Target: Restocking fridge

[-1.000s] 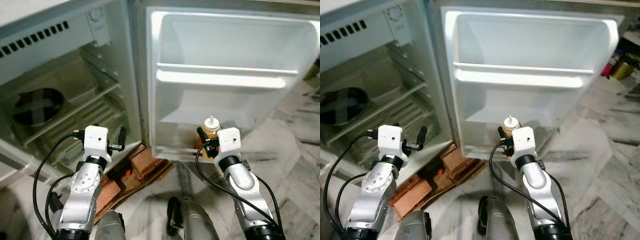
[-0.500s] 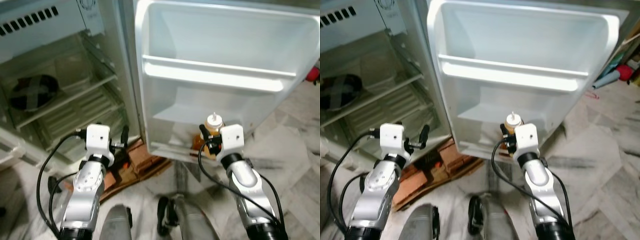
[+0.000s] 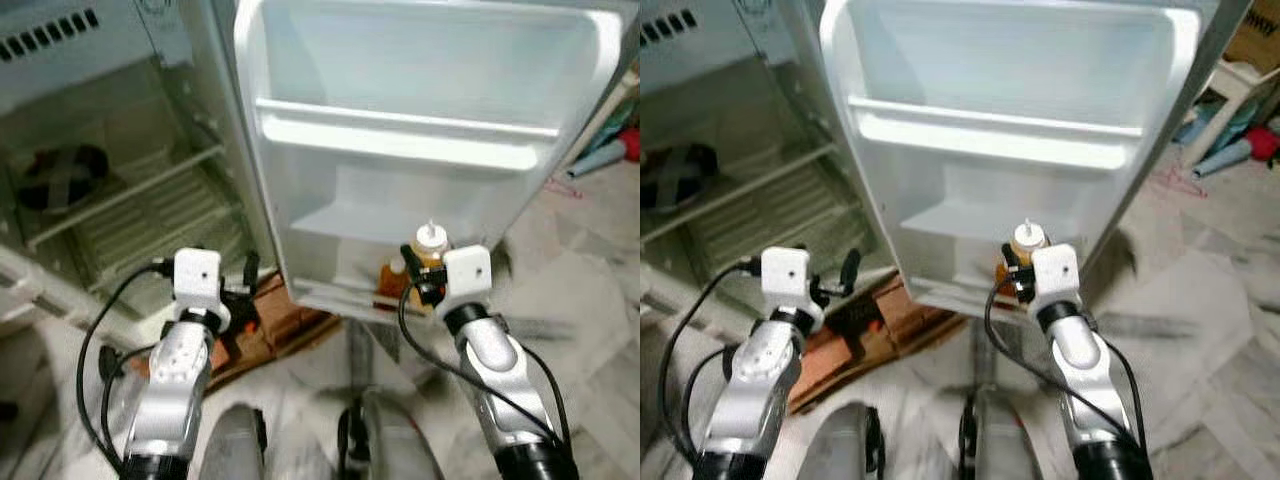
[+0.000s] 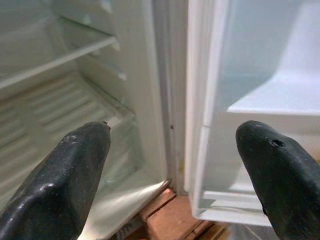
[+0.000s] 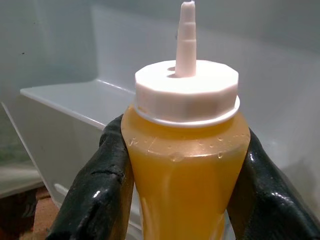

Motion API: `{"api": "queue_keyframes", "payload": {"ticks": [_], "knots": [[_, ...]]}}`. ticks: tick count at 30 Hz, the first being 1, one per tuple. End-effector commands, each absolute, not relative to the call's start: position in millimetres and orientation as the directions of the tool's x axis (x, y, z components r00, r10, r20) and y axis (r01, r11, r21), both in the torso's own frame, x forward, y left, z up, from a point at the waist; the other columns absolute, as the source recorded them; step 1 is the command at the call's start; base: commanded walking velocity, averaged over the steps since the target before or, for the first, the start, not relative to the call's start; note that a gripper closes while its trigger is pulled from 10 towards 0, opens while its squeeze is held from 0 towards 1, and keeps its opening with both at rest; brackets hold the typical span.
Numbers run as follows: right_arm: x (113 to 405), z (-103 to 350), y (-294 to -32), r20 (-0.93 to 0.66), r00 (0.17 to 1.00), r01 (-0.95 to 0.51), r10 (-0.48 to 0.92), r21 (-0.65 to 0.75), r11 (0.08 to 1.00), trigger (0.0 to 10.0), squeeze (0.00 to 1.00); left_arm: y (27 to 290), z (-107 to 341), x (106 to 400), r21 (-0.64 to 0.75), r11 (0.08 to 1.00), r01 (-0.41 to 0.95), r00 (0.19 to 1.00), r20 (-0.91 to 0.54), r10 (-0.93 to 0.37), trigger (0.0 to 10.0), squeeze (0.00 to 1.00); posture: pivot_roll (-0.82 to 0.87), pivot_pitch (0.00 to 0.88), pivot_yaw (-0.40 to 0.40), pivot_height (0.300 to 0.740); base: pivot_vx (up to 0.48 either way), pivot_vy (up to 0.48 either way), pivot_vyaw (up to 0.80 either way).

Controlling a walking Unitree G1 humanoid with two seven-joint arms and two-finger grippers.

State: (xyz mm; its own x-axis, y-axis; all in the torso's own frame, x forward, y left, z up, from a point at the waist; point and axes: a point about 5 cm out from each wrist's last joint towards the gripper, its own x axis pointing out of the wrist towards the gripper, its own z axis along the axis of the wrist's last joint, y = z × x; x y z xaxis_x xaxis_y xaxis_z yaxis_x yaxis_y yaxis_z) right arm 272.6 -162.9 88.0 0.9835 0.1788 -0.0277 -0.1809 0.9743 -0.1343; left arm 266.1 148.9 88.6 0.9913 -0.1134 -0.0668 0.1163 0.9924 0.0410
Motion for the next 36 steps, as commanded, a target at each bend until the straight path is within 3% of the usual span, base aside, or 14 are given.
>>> {"api": "queue_keyframes", "payload": {"ticks": [1,15,25,36], "knots": [[271.5,89.0,-160.7,-0.016,0.983,-0.183,0.183,-0.119,0.976,10.0,0.00,155.5,86.8,264.8,0.053,0.993,0.101,0.992,-0.077,-0.097,10.0,0.00,0.01,0.162,-0.015,0.681,0.000,0.000,0.00],[272.3,88.9,-161.8,-0.014,0.985,-0.174,0.174,-0.119,0.977,10.0,0.00,154.9,86.8,265.2,0.057,0.993,0.103,0.992,-0.081,-0.098,10.0,0.00,0.01,0.164,-0.015,0.681,0.000,0.000,0.00],[271.9,89.4,-161.7,-0.013,0.985,-0.173,0.173,-0.116,0.978,10.0,0.00,154.6,87.0,265.4,0.064,0.993,0.101,0.992,-0.082,-0.095,10.0,0.00,0.01,0.172,-0.011,0.623,0.000,0.000,0.00],[271.4,89.8,-161.4,-0.009,0.985,-0.174,0.174,-0.110,0.979,10.0,0.00,154.0,88.8,265.4,0.048,0.993,0.111,0.992,-0.073,-0.108,10.0,0.00,0.01,0.175,-0.009,0.623,0.000,0.000,0.00]]}}
